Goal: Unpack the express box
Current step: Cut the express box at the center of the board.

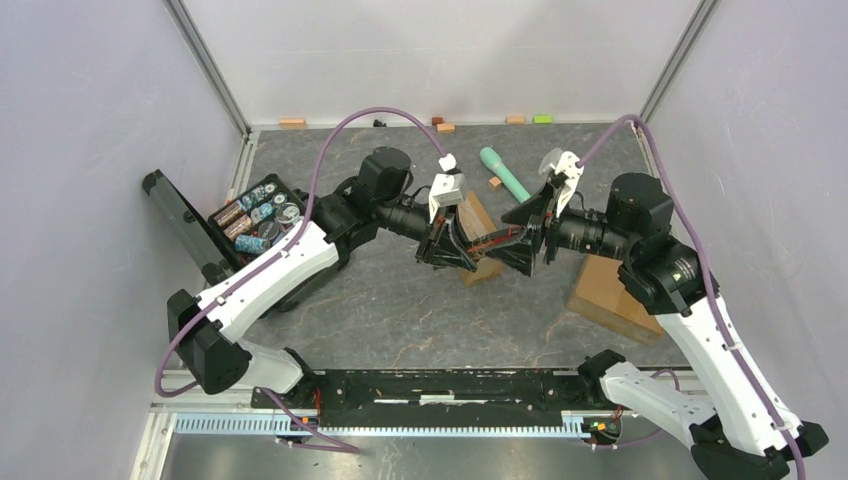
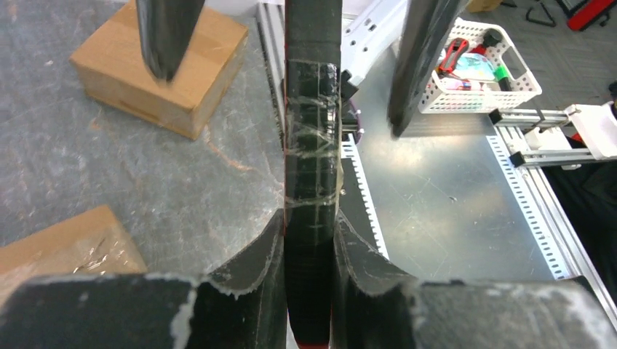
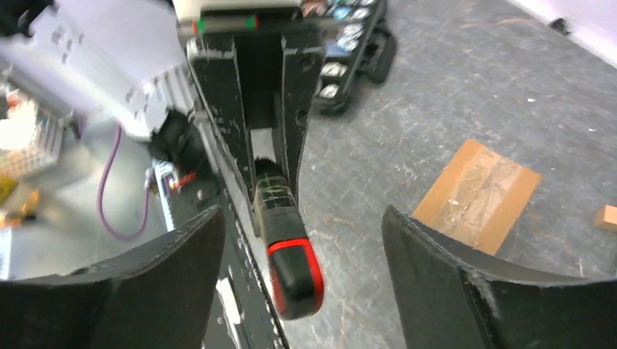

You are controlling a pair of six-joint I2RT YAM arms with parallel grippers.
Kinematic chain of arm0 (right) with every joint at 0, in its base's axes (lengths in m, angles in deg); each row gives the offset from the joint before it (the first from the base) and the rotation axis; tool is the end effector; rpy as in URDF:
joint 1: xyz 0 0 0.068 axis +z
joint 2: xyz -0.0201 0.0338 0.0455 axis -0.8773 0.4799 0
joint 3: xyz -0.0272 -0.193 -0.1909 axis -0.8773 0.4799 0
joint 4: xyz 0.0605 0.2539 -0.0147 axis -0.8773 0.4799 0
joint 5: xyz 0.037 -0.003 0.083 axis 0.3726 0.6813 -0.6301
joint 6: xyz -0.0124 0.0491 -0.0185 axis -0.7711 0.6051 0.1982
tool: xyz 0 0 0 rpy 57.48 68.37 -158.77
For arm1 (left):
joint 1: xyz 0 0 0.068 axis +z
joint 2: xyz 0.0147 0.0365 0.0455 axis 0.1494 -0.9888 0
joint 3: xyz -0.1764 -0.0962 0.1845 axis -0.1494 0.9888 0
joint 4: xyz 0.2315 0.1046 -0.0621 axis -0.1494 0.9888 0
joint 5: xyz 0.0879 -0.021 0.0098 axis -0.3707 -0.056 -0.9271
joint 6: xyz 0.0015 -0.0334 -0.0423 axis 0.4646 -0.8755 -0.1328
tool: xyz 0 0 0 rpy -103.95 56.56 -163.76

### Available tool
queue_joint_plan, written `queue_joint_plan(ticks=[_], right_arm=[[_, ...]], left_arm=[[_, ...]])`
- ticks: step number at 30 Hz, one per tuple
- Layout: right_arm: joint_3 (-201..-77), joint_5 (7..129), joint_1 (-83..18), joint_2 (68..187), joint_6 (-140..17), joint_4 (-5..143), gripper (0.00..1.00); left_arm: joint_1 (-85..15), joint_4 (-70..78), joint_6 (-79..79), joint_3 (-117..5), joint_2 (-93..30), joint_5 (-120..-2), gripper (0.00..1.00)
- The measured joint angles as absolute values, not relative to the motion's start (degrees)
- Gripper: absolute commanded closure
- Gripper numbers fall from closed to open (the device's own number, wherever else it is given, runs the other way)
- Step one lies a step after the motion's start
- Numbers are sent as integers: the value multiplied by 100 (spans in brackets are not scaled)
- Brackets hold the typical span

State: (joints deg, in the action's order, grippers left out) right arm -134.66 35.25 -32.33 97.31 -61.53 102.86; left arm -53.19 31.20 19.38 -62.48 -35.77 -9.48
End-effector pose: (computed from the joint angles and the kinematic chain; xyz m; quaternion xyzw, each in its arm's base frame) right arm 0.1297 0.0980 0.4344 -0.3473 0.6898 0.4346 0.4634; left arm 0.1944 -0.2347 0.3869 0.5590 0.5476 -0.5470 0.2974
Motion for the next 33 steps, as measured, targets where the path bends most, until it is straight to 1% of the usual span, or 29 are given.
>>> queue_joint_plan(ticks=[1, 6, 9, 12, 15, 19, 23, 27, 30, 33], right_arm=[[-13466, 3719, -3235, 9749, -6070, 10122, 2], [-13531, 4353, -3246, 10063, -5650, 9081, 2], [-13837, 4395, -3299, 10566, -5307, 8340, 2], [-13813, 4314, -3362, 10914, -4826, 7494, 2], [-13553, 4318, -3399, 10955, -4413, 6865, 2], [-13197, 4165, -3408, 10892, -3978, 6131, 8], [-12935, 3879, -3408, 10883, -3569, 5510, 15], [-12806, 3763, -3358, 10850, -3368, 5315, 24], [-12806, 3741, -3257, 10850, -3377, 5309, 29], [-12806, 3744, -3137, 10850, -3407, 5372, 40]], left_arm=[[-5236, 2925, 1794, -6154, -3563, -900, 98], [-4493, 1349, 598, -5374, -3413, -620, 98], [-4157, 608, -36, -5236, -3395, -585, 98], [-4047, -310, -796, -5225, -3395, -543, 98], [-4021, -1752, -1952, -5142, -3450, -430, 98], [-4021, -3597, -3430, -5074, -3730, -268, 98], [-4030, -4563, -4324, -5074, -4036, -137, 98], [-4119, -4672, -4516, -5074, -4130, -67, 98], [-4235, -4517, -4473, -5076, -4138, -1, 98], [-4327, -4296, -4320, -5078, -4141, 16, 98]])
